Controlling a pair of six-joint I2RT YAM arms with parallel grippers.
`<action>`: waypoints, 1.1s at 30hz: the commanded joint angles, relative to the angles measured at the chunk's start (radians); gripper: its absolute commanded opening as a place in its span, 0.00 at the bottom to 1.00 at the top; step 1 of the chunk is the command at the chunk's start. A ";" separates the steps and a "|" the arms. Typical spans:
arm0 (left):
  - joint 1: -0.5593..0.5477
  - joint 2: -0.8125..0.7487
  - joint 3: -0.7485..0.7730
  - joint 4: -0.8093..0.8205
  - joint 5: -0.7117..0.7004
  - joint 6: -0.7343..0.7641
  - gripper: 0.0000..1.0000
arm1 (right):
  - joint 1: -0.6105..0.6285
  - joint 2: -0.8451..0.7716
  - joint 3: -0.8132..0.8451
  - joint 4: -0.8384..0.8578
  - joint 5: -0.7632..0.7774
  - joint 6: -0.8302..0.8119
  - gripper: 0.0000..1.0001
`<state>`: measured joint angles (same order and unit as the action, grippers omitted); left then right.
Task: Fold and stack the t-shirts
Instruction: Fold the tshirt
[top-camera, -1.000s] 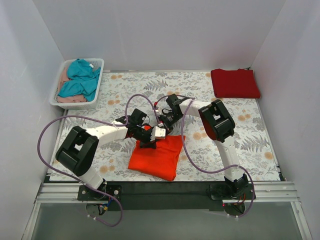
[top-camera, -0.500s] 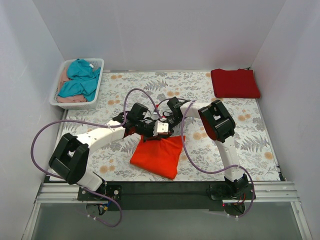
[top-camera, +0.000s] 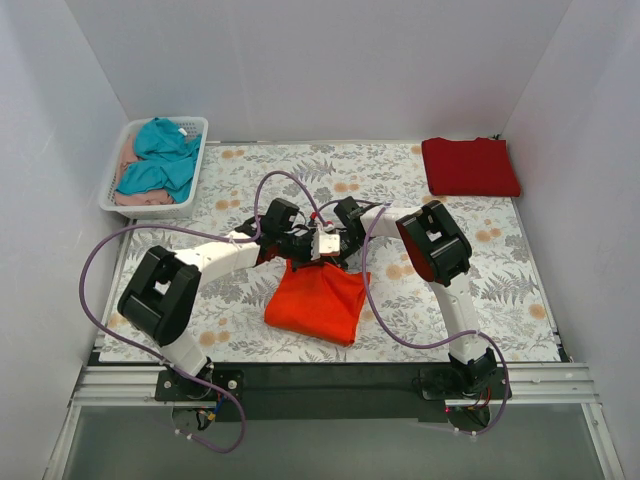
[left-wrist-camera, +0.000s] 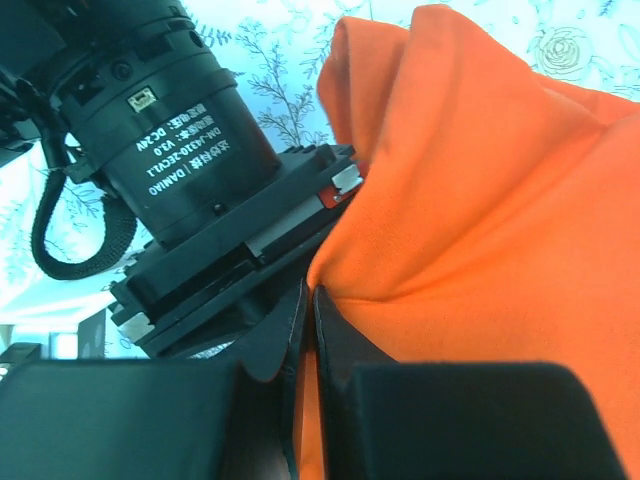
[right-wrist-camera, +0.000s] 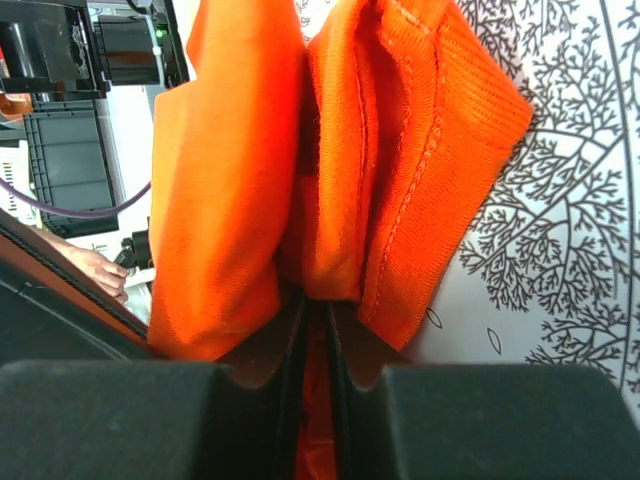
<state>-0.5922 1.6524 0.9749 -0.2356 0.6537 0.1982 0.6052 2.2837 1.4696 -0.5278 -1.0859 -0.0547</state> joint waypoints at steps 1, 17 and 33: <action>0.014 -0.023 -0.014 0.108 -0.022 0.030 0.00 | 0.013 -0.020 -0.008 0.003 0.090 -0.025 0.20; 0.012 -0.152 -0.140 0.108 0.052 0.063 0.00 | -0.002 -0.197 0.095 -0.136 0.267 -0.157 0.26; 0.012 -0.169 -0.156 0.308 0.012 0.032 0.00 | -0.004 -0.035 0.035 -0.138 0.215 -0.227 0.17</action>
<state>-0.5819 1.5059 0.8200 -0.0193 0.6796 0.2310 0.5877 2.2364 1.5360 -0.6487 -0.9123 -0.2268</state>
